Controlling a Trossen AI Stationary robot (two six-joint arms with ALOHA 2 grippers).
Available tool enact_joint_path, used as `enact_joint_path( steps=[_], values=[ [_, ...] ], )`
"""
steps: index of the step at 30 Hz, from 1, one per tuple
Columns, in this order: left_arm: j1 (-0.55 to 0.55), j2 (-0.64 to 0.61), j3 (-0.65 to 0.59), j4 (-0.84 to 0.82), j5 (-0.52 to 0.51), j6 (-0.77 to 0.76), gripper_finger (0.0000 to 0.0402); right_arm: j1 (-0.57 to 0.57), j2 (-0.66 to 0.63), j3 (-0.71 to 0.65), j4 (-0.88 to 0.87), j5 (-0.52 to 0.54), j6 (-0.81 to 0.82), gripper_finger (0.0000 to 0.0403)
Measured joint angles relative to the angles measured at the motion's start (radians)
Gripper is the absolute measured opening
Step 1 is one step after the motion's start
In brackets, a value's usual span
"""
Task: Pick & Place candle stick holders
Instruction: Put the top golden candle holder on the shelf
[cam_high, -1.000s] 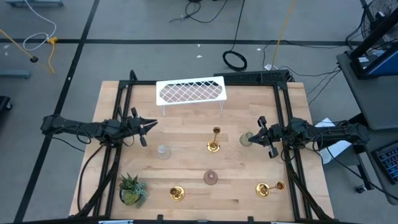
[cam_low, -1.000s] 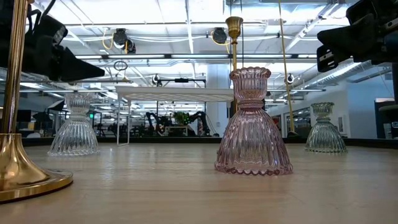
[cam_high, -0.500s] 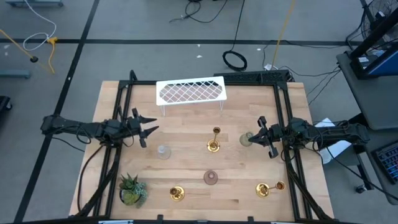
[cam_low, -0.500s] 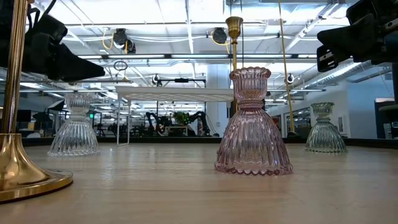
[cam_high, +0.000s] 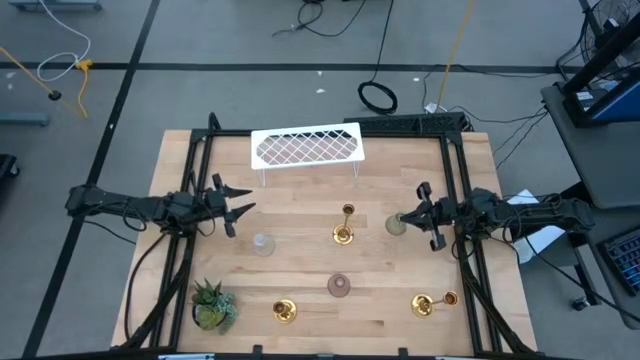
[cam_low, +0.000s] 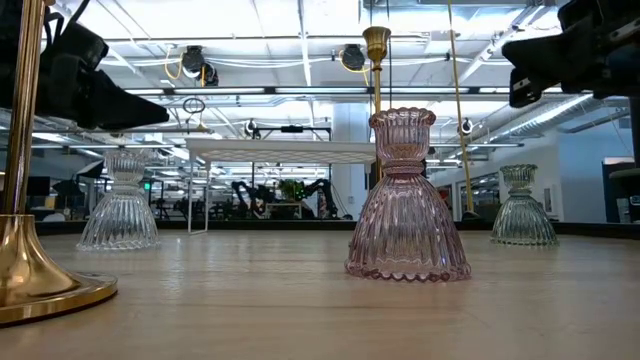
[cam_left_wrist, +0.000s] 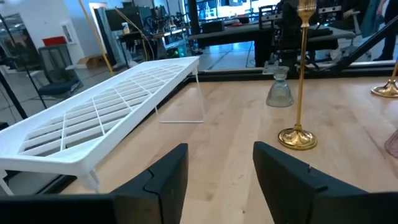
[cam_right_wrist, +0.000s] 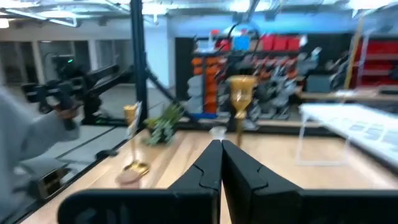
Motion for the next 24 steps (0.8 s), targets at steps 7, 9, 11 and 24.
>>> enact_joint_path(
  steps=[7, 9, 11, 24],
  values=[
    [0.000, 0.000, 0.000, 0.000, 0.000, -0.010, 0.0189, 0.000, 0.001, 0.000, 0.027, 0.011, -0.009, 0.0000],
    [0.000, 0.000, 0.000, 0.000, 0.000, -0.003, 0.0189, 0.000, 0.001, 0.000, 0.079, 0.036, -0.031, 0.0000],
    [0.000, 0.000, 0.000, 0.001, 0.000, 0.009, 0.0189, 0.000, 0.001, 0.000, 0.133, 0.109, -0.055, 0.0000],
    [0.000, 0.000, 0.000, 0.046, 0.000, 0.014, 0.0189, 0.000, 0.108, 0.024, 0.513, 0.265, -0.262, 0.0018]
  ],
)
